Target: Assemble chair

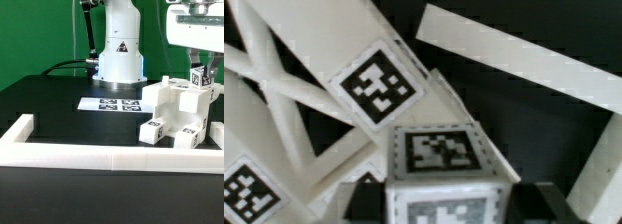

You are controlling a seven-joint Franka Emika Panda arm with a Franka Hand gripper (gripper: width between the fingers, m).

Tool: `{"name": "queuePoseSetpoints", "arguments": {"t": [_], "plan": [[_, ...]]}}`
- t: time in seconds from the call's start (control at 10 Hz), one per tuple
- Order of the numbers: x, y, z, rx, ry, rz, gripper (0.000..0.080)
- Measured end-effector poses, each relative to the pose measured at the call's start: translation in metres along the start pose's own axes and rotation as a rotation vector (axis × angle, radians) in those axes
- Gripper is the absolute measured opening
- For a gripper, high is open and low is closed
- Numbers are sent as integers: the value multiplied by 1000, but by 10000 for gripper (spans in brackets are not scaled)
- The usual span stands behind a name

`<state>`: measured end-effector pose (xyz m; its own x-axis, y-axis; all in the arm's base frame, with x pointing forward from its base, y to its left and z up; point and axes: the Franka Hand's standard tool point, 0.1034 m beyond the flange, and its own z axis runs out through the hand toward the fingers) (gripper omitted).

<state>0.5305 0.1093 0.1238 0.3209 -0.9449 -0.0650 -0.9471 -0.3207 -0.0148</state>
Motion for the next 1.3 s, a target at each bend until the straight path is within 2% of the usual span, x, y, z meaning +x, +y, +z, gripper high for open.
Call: {"name": "queuePoseSetpoints", "arguments": {"t": [0.3, 0.4, 0.5, 0.6, 1.1, 1.3], "plan": [[-1, 0, 0, 0, -1, 65, 286], [-1, 0, 0, 0, -1, 63, 490], [-2, 0, 0, -3, 4, -4, 490], [-4, -1, 0, -3, 4, -38, 619], [-3, 0, 1, -3, 3, -347, 649], [-4, 1, 2, -17, 20, -604, 649]]}}
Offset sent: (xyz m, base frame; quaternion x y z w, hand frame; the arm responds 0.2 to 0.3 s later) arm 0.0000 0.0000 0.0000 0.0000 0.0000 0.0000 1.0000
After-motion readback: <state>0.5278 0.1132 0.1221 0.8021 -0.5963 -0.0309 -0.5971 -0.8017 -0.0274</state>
